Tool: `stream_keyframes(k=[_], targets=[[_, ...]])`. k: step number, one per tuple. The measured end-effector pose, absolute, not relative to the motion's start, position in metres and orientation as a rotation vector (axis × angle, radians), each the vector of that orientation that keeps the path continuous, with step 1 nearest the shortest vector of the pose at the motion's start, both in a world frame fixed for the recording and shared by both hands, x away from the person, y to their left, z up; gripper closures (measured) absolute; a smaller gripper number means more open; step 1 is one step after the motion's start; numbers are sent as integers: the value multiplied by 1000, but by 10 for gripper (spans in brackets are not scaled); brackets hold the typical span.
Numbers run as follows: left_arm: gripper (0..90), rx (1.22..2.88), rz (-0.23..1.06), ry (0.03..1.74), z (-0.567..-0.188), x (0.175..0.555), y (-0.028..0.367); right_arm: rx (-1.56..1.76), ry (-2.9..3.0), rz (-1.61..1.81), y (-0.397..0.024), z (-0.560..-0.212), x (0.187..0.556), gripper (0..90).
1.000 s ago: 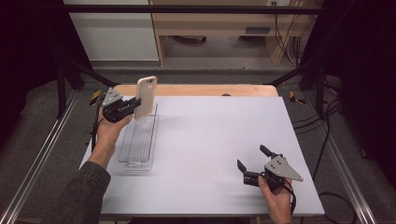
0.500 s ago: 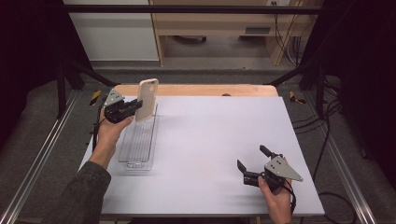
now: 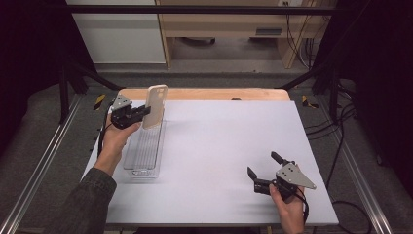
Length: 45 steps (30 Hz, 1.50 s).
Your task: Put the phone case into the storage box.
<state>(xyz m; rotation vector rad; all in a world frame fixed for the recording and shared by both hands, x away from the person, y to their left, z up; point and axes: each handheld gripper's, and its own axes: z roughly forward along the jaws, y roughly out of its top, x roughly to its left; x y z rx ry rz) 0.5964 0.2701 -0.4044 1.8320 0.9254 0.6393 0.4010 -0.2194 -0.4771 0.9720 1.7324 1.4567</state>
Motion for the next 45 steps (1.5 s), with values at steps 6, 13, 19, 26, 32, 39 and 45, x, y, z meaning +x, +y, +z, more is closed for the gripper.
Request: stream_keyframes(k=[6, 13, 19, 26, 32, 39, 45], targets=[[798, 1843, 626, 927, -405, 599, 269, 980, 1722, 1456, -221, -477, 400, 32], [798, 1851, 623, 937, -407, 602, 269, 976, 1731, 1450, -221, -478, 401, 32], [799, 1852, 623, 945, -406, 602, 272, 975, 1727, 1450, -222, -477, 400, 32], [799, 1857, 627, 963, -408, 604, 277, 971, 1731, 1448, -220, -477, 400, 32], [798, 1859, 622, 970, -409, 605, 278, 972, 1738, 1449, -221, -477, 400, 33], [798, 1861, 618, 977, -411, 606, 278, 973, 1738, 1449, -221, -478, 401, 32], [798, 1862, 619, 979, -412, 607, 279, 975, 1738, 1450, -222, -478, 401, 33]])
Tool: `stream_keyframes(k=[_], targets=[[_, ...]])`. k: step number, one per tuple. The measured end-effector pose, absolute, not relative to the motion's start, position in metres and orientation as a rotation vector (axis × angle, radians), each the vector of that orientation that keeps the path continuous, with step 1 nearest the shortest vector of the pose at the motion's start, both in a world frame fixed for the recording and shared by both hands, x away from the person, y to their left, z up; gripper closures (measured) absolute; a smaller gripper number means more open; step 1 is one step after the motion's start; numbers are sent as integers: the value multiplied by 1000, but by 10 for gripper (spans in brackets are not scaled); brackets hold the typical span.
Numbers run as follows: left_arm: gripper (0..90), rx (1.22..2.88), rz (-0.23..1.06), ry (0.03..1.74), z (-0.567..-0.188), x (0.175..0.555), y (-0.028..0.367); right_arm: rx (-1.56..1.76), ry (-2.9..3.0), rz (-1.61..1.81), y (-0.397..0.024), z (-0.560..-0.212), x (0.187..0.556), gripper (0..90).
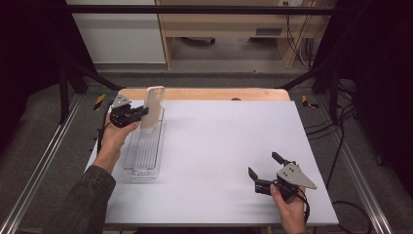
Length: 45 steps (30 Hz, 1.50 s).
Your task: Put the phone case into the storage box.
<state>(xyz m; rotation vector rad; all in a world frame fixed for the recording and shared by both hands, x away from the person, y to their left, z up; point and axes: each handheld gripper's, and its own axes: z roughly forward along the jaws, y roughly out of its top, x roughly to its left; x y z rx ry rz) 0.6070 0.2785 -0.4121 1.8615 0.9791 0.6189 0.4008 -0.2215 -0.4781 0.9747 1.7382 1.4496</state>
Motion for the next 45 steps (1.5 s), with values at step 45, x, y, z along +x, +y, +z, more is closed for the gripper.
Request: stream_keyframes(k=[45], targets=[[798, 1875, 629, 1000, -417, 610, 277, 978, 1739, 1451, -221, -478, 401, 32]])
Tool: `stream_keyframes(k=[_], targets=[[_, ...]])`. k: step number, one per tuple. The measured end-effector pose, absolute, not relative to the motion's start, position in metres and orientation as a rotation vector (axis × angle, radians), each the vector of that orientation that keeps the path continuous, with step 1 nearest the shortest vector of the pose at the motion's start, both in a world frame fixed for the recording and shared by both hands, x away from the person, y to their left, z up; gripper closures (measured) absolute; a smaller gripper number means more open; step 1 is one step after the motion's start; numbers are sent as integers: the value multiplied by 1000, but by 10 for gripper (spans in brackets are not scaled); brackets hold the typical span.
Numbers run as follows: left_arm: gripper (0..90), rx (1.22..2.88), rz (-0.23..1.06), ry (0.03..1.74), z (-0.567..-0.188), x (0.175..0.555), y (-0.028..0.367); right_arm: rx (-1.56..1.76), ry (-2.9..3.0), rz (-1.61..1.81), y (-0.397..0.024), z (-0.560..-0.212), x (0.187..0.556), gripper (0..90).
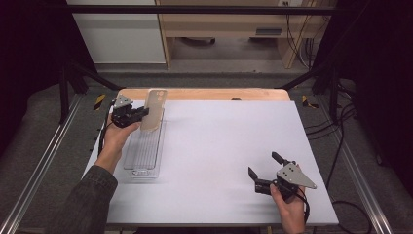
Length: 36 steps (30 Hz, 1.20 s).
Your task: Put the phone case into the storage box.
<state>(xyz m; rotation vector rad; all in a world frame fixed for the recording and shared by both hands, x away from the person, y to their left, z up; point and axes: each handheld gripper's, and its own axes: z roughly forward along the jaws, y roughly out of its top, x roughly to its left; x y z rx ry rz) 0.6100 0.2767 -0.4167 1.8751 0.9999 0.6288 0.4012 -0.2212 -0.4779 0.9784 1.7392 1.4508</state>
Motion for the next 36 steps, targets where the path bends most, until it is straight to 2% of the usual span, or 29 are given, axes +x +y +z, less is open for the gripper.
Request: stream_keyframes(k=[36], targets=[[800, 1853, 673, 1058, -420, 616, 285, 974, 1737, 1448, -219, -478, 401, 29]])
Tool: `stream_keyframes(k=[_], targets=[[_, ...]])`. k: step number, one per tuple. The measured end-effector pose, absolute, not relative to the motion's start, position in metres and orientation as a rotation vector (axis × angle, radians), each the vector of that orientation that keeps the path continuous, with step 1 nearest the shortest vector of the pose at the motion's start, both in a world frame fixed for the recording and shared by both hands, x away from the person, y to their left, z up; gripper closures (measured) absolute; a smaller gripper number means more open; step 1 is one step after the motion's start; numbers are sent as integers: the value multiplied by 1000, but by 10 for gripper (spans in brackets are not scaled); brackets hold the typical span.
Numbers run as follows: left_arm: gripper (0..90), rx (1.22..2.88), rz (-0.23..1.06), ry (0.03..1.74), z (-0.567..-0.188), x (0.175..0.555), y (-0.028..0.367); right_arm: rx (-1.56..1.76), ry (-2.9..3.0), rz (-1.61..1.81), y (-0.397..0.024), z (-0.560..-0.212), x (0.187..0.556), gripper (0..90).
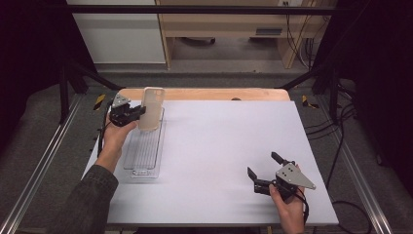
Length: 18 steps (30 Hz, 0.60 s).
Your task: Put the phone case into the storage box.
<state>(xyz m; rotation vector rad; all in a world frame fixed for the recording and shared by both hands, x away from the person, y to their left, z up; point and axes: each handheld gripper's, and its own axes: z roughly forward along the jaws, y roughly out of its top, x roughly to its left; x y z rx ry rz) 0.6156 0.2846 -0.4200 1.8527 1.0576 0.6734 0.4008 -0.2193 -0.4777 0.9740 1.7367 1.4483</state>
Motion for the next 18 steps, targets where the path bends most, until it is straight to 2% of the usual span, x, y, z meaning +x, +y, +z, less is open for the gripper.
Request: stream_keyframes(k=[18], targets=[[801, 1847, 684, 1070, -421, 617, 285, 971, 1745, 1449, -219, -478, 401, 29]])
